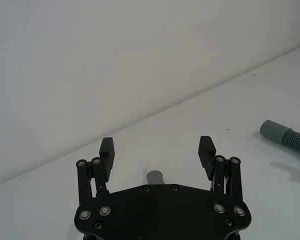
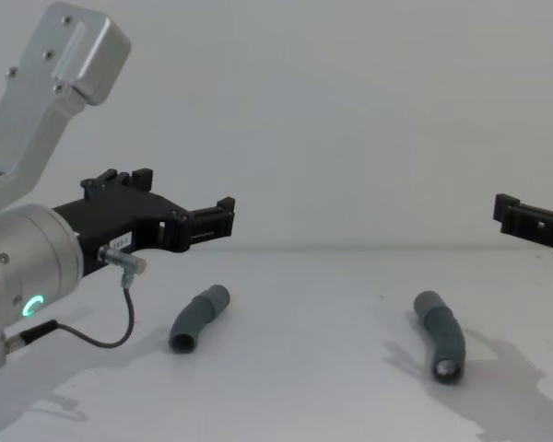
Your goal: Use both hands to pick up one end of the pipe from the table, align the ends, and insert them.
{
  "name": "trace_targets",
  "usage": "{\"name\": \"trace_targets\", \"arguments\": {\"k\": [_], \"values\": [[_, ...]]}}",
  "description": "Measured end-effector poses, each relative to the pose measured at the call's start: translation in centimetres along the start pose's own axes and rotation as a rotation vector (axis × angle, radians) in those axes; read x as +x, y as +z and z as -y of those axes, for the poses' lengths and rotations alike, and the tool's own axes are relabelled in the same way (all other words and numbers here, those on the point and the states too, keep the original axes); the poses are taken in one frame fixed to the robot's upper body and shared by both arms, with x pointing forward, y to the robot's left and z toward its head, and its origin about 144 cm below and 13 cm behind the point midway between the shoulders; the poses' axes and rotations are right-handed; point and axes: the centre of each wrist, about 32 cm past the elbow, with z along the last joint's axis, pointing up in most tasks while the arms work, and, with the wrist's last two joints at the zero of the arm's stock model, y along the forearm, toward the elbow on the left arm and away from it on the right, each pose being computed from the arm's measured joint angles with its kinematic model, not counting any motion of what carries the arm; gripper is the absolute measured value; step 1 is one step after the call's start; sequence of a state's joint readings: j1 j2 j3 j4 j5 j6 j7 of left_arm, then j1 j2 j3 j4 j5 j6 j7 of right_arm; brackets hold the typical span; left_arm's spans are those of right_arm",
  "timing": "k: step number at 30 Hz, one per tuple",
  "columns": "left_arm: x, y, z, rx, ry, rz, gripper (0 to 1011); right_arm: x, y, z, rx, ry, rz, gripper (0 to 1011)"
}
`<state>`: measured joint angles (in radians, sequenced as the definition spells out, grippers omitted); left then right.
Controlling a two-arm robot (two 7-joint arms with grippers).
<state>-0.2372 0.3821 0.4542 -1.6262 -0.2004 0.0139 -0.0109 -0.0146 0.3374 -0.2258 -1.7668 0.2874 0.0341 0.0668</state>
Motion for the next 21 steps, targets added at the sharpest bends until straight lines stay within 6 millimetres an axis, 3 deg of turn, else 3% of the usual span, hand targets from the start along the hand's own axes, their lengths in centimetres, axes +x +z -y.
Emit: {"name": "trace_targets", "arguments": {"k": [21], "values": [[0.00,0.00,0.00,0.000,0.000,0.000,1001,0.00,0.00,0.00,0.000,0.000,0.000,1002]]}}
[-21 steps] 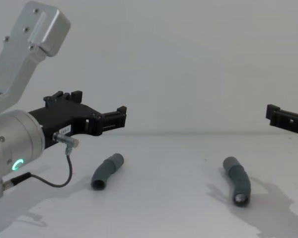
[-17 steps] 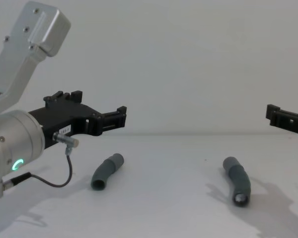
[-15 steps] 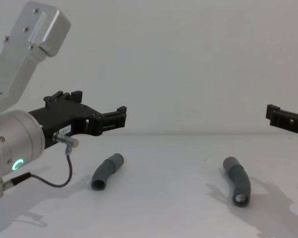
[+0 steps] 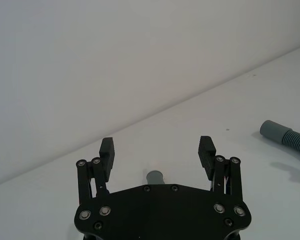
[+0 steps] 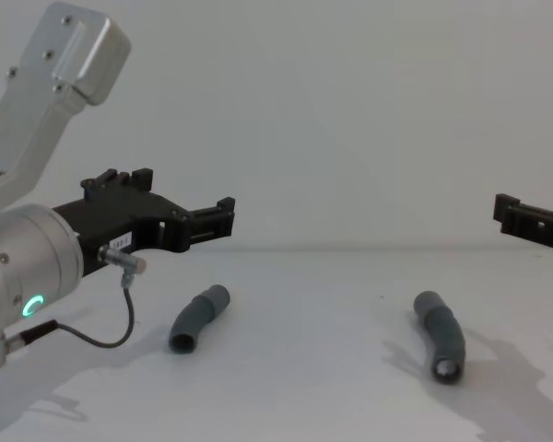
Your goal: Use both hands to pick up one end of the pipe from the table, align the ends, and insert them.
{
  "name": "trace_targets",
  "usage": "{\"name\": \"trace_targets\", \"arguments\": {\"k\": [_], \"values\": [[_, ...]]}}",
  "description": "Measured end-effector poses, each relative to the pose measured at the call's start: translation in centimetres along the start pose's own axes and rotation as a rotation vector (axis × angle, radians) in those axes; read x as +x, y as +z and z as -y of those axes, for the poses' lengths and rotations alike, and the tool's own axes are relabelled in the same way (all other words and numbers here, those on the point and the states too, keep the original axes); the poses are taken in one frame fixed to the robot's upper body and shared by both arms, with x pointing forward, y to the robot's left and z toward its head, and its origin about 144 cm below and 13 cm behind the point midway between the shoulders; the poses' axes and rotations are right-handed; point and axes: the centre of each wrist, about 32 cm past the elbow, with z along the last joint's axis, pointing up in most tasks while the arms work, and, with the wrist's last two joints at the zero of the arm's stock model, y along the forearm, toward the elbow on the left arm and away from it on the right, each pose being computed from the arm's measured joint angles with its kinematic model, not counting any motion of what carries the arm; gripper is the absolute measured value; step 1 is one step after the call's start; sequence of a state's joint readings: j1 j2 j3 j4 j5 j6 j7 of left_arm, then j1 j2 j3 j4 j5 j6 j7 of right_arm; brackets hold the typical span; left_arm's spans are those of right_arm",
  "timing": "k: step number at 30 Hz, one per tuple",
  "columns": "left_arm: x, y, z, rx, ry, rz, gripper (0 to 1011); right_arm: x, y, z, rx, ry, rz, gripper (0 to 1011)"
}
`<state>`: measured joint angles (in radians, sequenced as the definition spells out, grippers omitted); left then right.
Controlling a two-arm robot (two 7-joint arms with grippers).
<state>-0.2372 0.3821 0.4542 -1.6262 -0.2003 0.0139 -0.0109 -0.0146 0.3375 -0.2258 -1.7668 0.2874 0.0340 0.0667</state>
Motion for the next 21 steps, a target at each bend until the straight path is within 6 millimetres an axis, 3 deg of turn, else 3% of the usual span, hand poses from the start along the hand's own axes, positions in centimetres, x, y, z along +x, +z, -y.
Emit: {"name": "trace_targets", "arguments": {"k": [21], "values": [[-0.04,0.70,0.52,0.008,0.026,-0.005,1002,0.00,0.00,0.00,0.000,0.000,0.000,1002]]}}
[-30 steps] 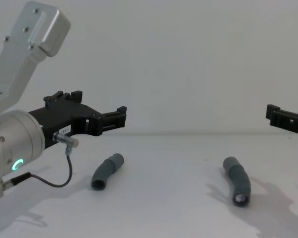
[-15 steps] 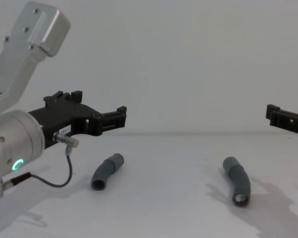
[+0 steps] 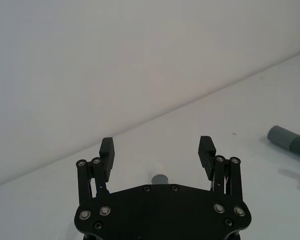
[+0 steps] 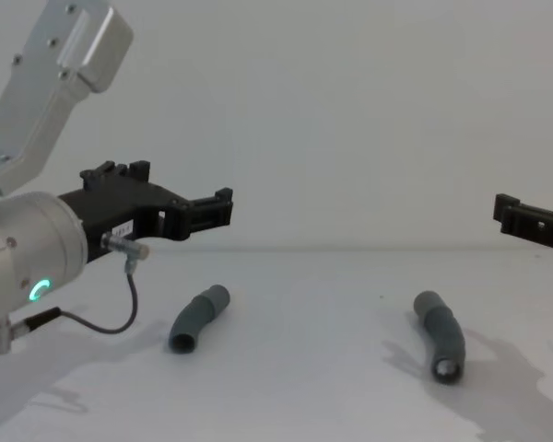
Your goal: Use both hands to pick up one end of the pipe from the table, align the ends, and insert them.
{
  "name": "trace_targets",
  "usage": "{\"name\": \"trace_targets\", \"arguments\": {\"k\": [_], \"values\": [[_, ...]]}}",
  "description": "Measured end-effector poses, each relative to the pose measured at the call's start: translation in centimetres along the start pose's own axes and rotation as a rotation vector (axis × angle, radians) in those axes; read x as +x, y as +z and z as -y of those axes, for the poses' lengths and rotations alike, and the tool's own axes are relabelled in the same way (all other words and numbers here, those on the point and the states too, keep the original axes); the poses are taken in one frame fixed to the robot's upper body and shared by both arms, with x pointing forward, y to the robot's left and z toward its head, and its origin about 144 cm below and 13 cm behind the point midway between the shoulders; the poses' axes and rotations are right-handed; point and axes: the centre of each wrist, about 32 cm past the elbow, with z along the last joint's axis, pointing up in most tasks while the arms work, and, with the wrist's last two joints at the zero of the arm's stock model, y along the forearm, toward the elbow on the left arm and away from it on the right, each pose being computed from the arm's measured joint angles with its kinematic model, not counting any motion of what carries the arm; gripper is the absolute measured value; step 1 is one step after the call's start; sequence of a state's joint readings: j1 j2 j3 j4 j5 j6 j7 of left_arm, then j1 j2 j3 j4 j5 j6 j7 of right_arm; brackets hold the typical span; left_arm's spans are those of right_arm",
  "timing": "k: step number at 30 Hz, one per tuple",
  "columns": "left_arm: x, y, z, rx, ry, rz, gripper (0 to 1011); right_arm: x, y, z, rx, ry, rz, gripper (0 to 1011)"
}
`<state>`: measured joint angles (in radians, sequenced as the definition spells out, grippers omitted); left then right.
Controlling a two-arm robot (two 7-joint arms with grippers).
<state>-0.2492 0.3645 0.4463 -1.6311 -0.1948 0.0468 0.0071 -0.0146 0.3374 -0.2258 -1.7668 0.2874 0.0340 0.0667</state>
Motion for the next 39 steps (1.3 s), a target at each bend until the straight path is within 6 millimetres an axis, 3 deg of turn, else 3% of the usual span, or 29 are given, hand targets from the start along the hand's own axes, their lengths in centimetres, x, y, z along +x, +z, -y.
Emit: {"name": "trace_targets", "arguments": {"k": [23,39], "values": [[-0.7,1.1,0.4,0.118,0.080,-0.052,1002,0.0,0.0,0.0,0.000,0.000,0.000,1002],[0.1,1.3,0.5,0.207,0.026,-0.108,1002,0.0,0.0,0.0,0.000,0.000,0.000,1002]]}}
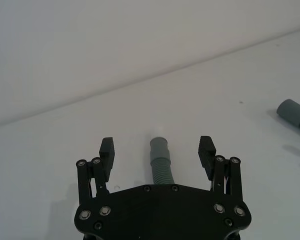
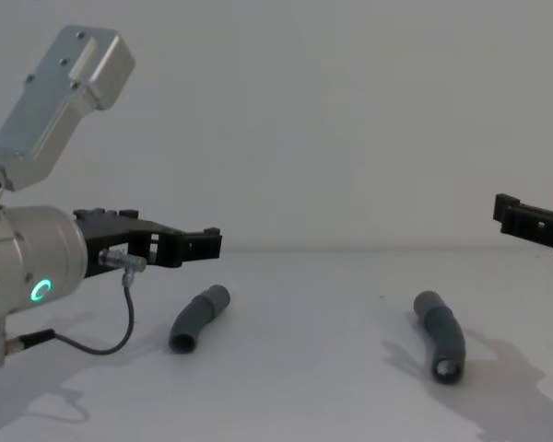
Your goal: Use both hands to pick up one end of the pipe from the table, align the ends, and insert them.
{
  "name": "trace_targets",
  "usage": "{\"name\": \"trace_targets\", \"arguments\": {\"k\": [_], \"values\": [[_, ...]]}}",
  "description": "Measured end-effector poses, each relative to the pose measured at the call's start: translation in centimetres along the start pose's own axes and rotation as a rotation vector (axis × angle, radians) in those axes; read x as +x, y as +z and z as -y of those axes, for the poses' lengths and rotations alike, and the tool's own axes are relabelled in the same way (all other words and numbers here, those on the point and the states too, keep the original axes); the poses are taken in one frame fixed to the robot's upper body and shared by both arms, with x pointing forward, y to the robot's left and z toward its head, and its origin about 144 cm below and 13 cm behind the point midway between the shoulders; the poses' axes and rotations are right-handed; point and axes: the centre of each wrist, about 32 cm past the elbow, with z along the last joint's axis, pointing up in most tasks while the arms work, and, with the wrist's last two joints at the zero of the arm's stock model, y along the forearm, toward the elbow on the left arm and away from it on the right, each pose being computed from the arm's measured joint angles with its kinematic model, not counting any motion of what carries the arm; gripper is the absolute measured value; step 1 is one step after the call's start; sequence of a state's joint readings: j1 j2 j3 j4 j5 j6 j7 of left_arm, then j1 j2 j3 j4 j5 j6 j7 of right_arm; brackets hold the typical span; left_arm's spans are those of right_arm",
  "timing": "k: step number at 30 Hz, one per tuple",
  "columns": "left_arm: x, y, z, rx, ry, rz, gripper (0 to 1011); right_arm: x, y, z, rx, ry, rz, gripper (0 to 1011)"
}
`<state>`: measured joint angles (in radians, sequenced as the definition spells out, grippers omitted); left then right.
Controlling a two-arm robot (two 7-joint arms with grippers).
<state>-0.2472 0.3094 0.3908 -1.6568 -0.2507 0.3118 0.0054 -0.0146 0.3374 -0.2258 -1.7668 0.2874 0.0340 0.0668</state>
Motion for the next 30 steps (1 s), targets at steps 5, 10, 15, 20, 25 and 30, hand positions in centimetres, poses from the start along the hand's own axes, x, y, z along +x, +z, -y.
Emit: {"name": "trace_targets", "arguments": {"k": [5,10,15,20,25,30], "values": [[0.4,0.2,0.1,0.023,-0.018,-0.004,1002,0.0,0.0,0.0,0.000,0.000,0.000,1002],[1.1,0.4,0.3,0.058,-0.038,-0.005,1002,0.0,0.0,0.0,0.000,0.000,0.000,1002],[1.7,0.8,0.6,0.092,-0.049,-0.005,1002,0.0,0.0,0.0,0.000,0.000,0.000,1002],[2.1,1.2,0.9,0.121,-0.054,-0.003,1002,0.0,0.0,0.0,0.000,0.000,0.000,1002],[2.6,1.7,1.4,0.152,-0.058,0.003,1002,0.0,0.0,0.0,0.000,0.000,0.000,1002],[3.0,2.1,2.0,0.176,-0.065,0.008,1002,0.0,0.0,0.0,0.000,0.000,0.000,1002]]}}
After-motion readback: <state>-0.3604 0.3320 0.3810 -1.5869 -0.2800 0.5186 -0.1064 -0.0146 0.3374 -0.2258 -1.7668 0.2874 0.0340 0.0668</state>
